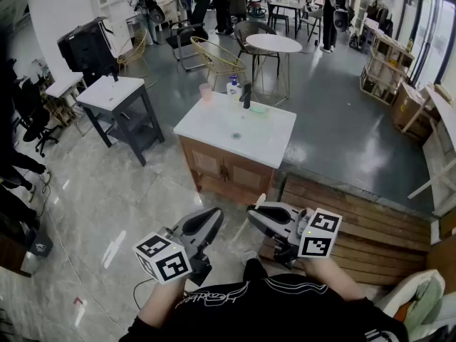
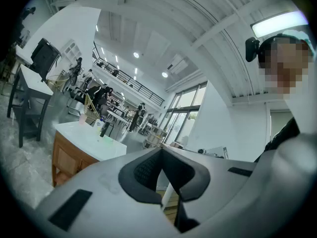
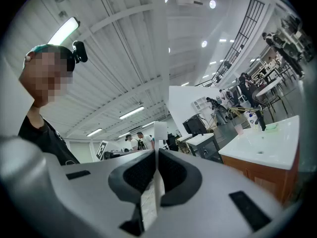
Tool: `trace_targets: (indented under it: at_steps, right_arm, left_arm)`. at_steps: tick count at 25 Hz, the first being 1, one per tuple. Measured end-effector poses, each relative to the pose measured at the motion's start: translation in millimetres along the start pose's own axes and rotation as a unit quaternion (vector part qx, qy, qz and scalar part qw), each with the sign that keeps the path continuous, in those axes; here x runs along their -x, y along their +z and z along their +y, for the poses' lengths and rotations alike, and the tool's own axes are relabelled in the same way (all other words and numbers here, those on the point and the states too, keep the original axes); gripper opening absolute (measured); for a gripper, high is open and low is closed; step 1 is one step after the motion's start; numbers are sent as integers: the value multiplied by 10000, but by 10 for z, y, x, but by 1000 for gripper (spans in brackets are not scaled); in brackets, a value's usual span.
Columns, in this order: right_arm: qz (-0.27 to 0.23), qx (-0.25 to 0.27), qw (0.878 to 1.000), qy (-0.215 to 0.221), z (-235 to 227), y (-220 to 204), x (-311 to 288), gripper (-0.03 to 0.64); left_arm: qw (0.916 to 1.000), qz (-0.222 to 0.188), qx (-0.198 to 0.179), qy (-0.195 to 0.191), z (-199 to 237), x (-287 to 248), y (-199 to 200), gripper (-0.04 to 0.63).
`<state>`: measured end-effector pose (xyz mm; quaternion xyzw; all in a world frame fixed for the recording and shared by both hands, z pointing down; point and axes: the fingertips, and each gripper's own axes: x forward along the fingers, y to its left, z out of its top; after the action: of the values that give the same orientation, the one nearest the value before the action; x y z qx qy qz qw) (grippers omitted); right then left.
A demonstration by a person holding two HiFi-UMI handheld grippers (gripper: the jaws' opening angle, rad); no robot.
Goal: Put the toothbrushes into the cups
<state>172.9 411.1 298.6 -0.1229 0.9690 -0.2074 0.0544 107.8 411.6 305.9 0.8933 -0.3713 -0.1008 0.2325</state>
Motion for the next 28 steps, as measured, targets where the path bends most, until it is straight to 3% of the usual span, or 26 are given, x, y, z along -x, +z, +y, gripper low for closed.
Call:
trace_targets:
  at_steps: [14, 28]
  right_arm:
    - [-13, -73, 9998, 181, -464, 199, -163, 41]
    - [-77, -390, 9991, 175, -1795, 691, -406, 40]
  left_arm:
    - [9998, 58, 59, 158, 306, -347, 108, 6]
    - [9991, 90, 236, 345, 1165, -1378, 437, 6]
